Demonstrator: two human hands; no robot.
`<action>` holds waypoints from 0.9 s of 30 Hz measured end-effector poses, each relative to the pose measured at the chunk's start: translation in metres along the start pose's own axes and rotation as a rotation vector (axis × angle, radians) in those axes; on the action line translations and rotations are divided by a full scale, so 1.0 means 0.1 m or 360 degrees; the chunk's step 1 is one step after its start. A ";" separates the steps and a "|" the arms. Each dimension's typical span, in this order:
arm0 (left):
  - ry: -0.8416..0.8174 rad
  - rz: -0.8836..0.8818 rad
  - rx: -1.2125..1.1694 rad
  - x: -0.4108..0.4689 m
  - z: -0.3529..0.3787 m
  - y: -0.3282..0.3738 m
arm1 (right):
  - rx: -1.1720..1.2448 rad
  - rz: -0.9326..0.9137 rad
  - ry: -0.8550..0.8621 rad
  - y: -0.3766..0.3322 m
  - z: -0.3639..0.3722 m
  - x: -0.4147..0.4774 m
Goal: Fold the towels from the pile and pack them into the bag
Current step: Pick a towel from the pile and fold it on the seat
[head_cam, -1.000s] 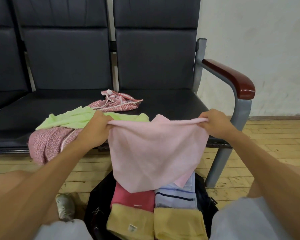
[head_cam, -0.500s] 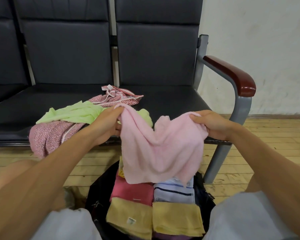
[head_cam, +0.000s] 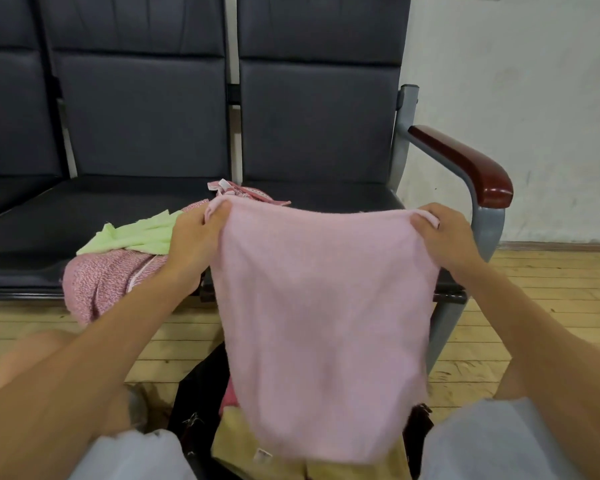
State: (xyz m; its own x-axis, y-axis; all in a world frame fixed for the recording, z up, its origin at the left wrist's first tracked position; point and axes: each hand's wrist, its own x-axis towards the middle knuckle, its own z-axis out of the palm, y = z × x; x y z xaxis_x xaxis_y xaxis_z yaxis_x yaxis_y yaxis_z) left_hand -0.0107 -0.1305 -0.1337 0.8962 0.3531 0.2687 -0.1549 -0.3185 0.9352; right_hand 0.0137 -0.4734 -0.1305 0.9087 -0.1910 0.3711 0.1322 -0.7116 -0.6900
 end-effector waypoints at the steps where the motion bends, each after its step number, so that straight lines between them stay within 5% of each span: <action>1: 0.0017 0.0071 0.0067 0.00 0.00 -0.01 | -0.0029 -0.0037 0.0005 0.00 -0.01 0.00; 27: 0.0160 0.0701 0.0847 0.20 -0.23 -0.18 | -0.0375 -0.0138 0.0203 0.07 -0.07 -0.02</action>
State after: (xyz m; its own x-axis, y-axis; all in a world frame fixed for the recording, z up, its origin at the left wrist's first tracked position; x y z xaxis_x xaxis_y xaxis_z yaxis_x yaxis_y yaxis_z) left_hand 0.0001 -0.0974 -0.1403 0.7500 0.1635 0.6409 -0.2472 -0.8295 0.5009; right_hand 0.0098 -0.4822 -0.1320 0.8390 -0.1956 0.5078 0.0978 -0.8638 -0.4942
